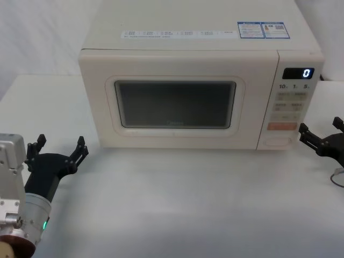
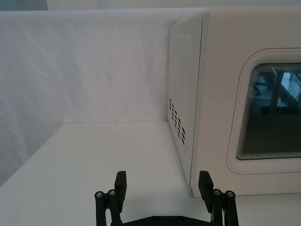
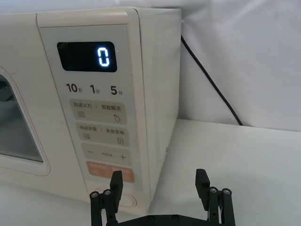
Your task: Press the button to open the microwave door with one hand; close the microwave door with the other hand.
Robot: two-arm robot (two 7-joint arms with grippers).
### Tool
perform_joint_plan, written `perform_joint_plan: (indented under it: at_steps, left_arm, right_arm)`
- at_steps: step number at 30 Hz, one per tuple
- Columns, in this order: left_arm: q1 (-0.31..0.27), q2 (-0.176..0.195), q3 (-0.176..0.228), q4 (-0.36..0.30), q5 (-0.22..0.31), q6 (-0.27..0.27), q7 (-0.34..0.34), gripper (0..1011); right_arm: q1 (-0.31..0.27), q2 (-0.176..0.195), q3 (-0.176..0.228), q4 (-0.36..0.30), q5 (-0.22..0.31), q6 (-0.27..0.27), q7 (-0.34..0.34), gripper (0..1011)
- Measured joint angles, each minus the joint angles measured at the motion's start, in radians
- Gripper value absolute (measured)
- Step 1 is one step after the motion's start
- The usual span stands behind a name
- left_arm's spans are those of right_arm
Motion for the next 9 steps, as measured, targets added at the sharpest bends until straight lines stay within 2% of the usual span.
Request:
perform_joint_plan:
  at_steps: [9]
  left_arm:
    - [0.0,0.0,0.0,0.0,0.0,0.0,0.0,1001]
  right_arm:
    - [0.0,0.0,0.0,0.0,0.0,0.0,0.0,1002]
